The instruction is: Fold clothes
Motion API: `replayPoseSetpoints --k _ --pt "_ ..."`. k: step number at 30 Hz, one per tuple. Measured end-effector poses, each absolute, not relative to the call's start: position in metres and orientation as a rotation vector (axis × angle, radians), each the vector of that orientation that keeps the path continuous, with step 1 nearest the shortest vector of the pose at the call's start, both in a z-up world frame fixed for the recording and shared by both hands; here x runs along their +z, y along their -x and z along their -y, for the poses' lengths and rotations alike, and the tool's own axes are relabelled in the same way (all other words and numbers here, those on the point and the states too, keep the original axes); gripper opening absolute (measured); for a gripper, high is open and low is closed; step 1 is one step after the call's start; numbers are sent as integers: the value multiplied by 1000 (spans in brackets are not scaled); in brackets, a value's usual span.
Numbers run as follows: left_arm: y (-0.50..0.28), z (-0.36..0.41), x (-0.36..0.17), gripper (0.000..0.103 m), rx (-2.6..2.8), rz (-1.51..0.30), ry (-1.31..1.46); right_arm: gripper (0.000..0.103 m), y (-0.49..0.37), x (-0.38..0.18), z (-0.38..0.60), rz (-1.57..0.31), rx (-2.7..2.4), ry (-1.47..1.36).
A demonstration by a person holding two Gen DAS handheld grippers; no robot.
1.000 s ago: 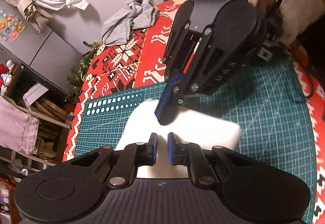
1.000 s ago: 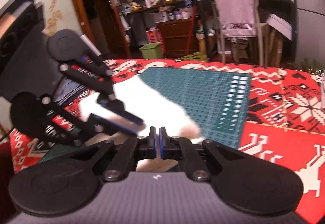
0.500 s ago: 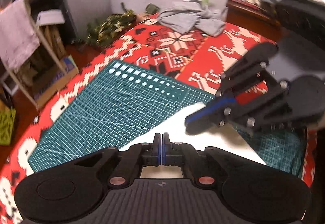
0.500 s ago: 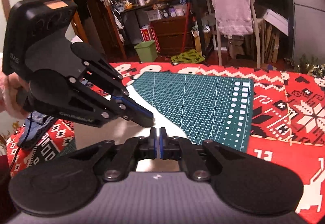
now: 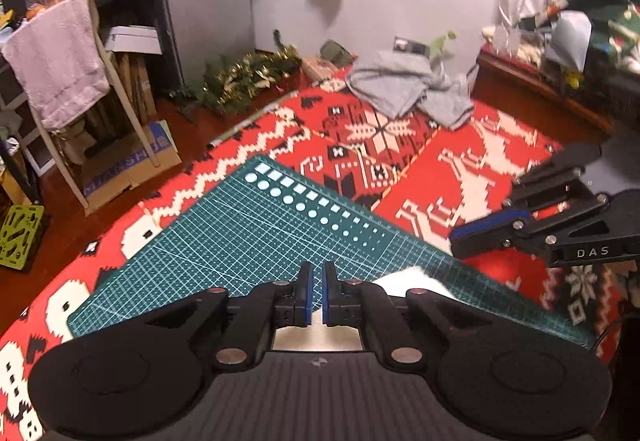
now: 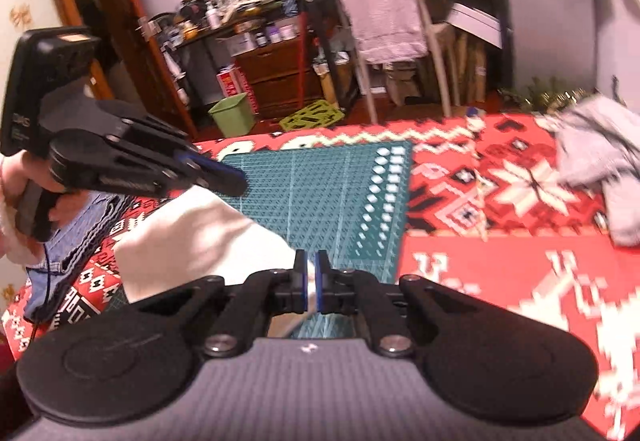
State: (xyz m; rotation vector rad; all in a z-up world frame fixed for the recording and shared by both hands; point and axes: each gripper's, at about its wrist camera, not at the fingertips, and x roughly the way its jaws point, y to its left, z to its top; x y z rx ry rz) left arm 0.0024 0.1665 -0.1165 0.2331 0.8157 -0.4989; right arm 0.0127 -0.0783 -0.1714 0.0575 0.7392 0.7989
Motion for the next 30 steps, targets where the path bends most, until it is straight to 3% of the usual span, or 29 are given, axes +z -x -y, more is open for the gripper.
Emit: replayPoseSetpoints --k 11,18,25,30 --pt "56 -172 -126 3 -409 -834 -182 4 34 -167 49 -694 837 -41" --pt "50 -180 -148 3 -334 -822 -124 3 25 -176 -11 -686 807 38" --pt "39 -207 -156 5 -277 -814 -65 0 20 -179 6 -718 727 29" --pt "34 -222 -150 5 -283 -782 10 4 25 -170 6 -690 755 11"
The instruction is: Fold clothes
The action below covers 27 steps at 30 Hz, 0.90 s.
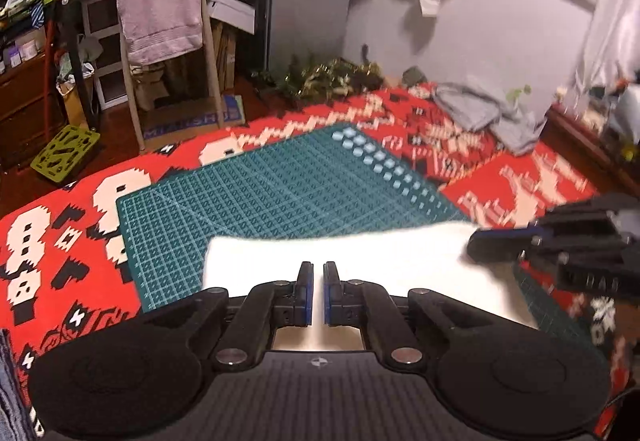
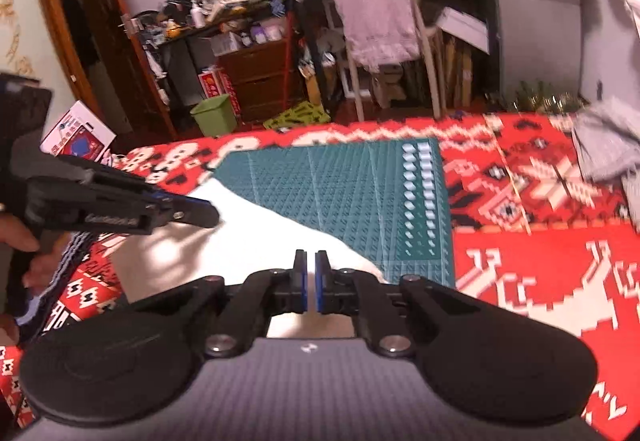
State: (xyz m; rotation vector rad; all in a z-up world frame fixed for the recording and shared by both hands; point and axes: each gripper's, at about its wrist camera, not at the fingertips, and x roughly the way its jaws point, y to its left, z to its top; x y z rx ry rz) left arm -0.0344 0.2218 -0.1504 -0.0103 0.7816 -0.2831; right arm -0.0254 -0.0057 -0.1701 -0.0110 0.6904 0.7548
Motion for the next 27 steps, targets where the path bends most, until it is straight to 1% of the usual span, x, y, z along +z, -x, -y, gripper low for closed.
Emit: replayPoseSetpoints --k 3,6,9,11,12,13,17,22,27 --pt "34 -216 -148 5 -334 -781 16 4 31 -169 -8 -684 813 31" --pt "35 -202 -152 5 -350 -809 -55 4 35 -172 -17 -704 822 52" --pt "38 -204 -156 5 -343 -819 -63 1 40 -174 -5 -713 807 51" --pt "43 -212 -152 5 -326 -812 -39 1 47 -172 7 -713 792 63" --pt "47 -216 -149 5 -327 -803 -26 4 50 -171 14 -713 785 70" --pt "52 -219 -146 5 -329 -794 -12 5 54 -169 19 -709 788 73" --pt "75 -216 -136 5 -383 -777 -16 5 70 -163 29 -694 839 69" --pt "88 -198 -145 5 -434 -809 -77 5 83 -164 -3 -682 904 94" --pt "96 -195 -155 5 -417 -819 -140 5 96 -168 -24 -681 905 196"
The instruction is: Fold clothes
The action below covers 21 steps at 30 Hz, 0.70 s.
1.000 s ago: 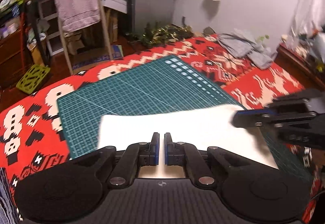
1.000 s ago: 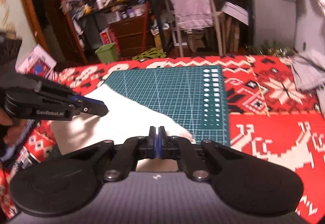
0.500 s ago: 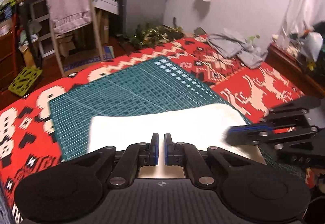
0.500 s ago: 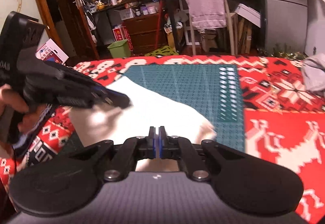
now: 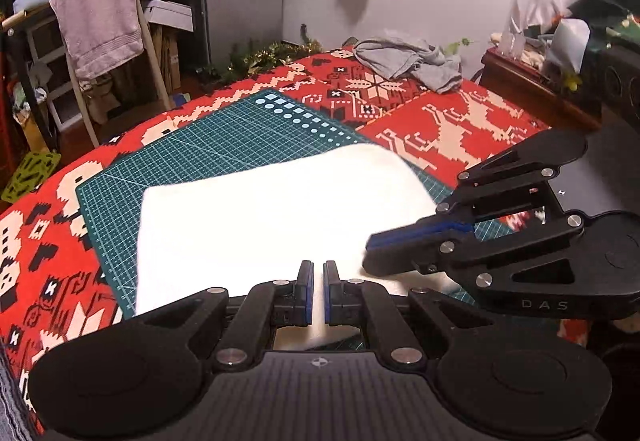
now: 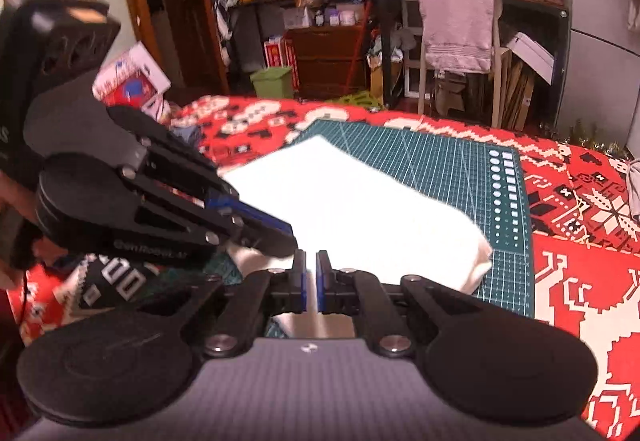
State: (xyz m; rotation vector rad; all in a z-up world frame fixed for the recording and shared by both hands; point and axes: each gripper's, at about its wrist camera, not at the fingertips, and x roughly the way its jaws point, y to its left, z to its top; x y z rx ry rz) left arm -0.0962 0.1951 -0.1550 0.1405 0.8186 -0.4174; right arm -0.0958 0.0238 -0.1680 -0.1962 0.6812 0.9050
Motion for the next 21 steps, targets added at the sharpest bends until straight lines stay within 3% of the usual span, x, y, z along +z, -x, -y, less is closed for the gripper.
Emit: replayPoseSetpoints --k 9,11,13,15,18,21 --pt "101 -246 -144 5 -269 -793 -65 7 106 -161 50 -755 806 95" --pt "103 -263 -140 9 -241 -780 9 12 103 -163 67 -800 787 3" --pt "104 -278 -139 25 -213 -771 86 12 96 -169 77 -848 779 -107" --pt "103 -291 -141 33 -197 -774 170 13 87 -177 84 -892 772 -229" --pt "98 -310 -147 34 -182 -789 297 23 73 -190 86 -946 766 -398" --pt "89 -324 -155 34 -179 -810 398 24 63 -203 88 -987 768 -539"
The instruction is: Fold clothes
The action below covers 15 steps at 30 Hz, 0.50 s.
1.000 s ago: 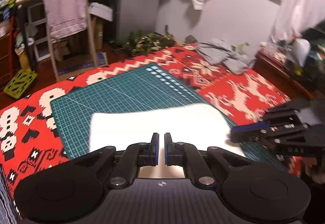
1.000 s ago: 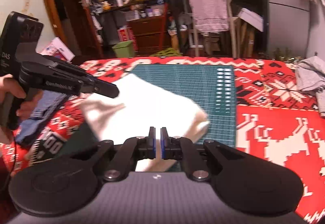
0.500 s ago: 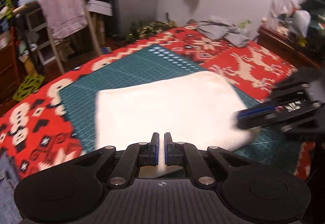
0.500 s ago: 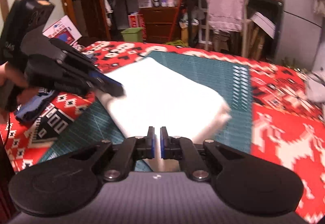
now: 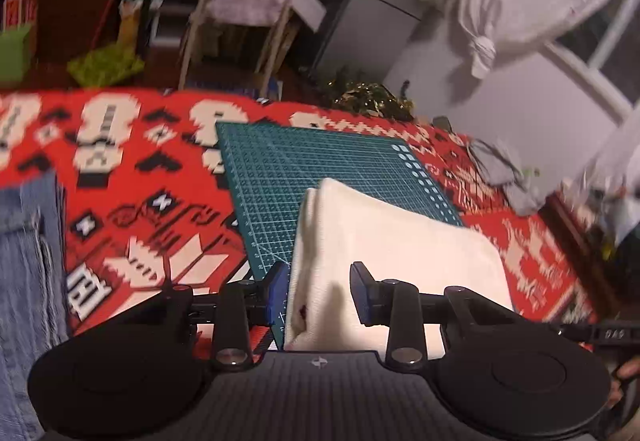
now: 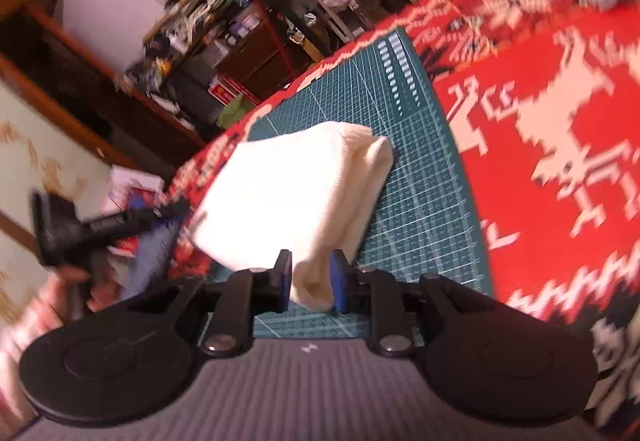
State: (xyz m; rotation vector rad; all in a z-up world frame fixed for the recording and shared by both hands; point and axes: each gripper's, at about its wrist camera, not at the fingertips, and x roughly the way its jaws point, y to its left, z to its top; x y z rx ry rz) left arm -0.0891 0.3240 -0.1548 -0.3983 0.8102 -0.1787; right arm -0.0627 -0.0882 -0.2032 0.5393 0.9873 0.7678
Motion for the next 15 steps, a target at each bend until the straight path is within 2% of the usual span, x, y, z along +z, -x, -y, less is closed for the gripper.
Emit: replayPoseSetpoints --k 6,7,9,10,15 --pt "72 -339 -171 33 -204 -853 533 23 48 -221 82 -1042 742 -654" --pt "70 -340 -173 30 -211 -859 548 22 46 -223 81 -1050 741 -671" --pt "69 -340 -176 23 -232 -871 563 7 43 -228 79 -1064 738 -692" --pt "68 -341 -177 17 -242 -876 571 8 42 -230 78 -1065 738 -695" --pt "69 -341 -182 9 -277 -892 604 4 38 -232 76 -1056 754 -707"
